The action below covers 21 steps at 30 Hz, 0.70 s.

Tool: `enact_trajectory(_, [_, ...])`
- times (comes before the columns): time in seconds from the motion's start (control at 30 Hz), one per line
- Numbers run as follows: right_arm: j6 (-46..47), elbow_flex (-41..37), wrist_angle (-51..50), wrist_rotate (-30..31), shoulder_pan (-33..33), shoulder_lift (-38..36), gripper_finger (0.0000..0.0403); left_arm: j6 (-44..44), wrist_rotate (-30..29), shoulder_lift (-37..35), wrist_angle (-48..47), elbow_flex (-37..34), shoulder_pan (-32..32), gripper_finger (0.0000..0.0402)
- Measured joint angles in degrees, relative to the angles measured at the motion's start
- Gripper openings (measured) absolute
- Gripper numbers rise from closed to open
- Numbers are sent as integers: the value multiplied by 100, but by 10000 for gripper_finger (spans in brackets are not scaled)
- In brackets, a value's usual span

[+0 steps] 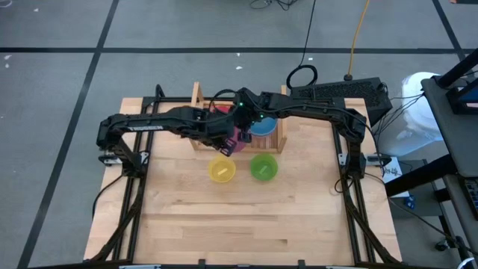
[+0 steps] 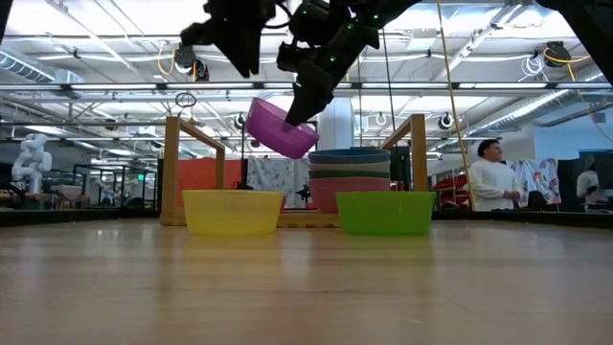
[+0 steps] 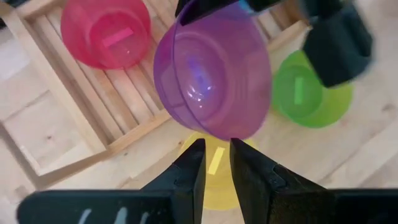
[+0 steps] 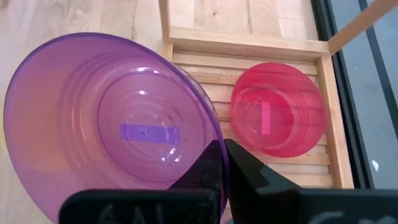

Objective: Place and stack bowls onto a shelf
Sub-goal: Stack the violet bowl into the red bowl on the shelf

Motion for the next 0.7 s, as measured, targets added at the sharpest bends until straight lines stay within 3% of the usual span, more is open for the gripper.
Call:
enact_trajectory(0.13, [7, 0, 113, -7, -23, 0, 0, 10, -294, -357, -70, 1, -101, 79])
enact_trajectory(0.33, [93, 151, 171, -574, -54, 0, 0, -30, -684, -726, -638, 2, -171, 79])
enact_trajectory(0.7, [39, 1261, -21, -577, -173, 0, 0, -53, -818, -846, -1220, -1, -172, 79])
